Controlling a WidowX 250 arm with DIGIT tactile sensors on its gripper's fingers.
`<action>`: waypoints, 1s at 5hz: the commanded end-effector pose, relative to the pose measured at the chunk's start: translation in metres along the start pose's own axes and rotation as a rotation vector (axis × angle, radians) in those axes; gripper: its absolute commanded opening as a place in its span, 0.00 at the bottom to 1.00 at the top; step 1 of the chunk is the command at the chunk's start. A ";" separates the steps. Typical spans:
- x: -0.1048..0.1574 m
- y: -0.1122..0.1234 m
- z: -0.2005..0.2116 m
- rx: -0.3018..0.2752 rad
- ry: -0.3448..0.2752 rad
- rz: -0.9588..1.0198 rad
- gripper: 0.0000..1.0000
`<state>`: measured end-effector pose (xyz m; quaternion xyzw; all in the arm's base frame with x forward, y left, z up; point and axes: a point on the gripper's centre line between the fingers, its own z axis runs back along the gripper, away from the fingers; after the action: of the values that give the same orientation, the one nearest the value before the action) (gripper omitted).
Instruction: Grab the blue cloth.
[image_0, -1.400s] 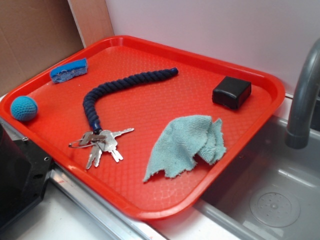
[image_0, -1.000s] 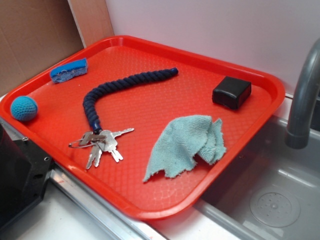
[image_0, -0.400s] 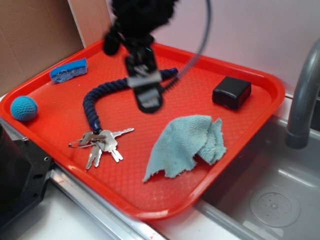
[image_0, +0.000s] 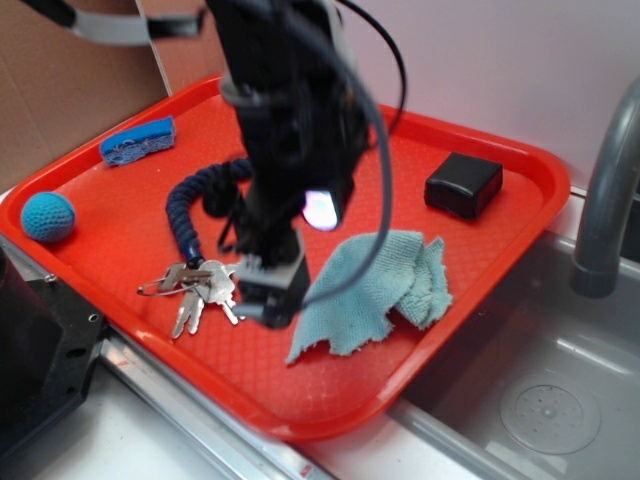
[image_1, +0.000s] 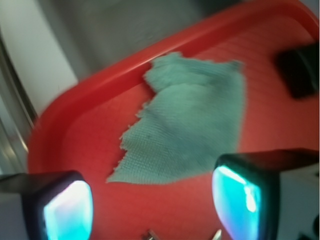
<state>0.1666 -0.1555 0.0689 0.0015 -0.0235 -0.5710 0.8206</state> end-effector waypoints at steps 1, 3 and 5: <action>-0.002 -0.012 -0.017 0.044 0.002 -0.008 1.00; -0.008 -0.009 0.023 0.088 -0.109 0.175 1.00; -0.002 0.034 0.016 0.045 -0.104 0.219 1.00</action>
<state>0.2036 -0.1386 0.0750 -0.0124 -0.0497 -0.4766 0.8776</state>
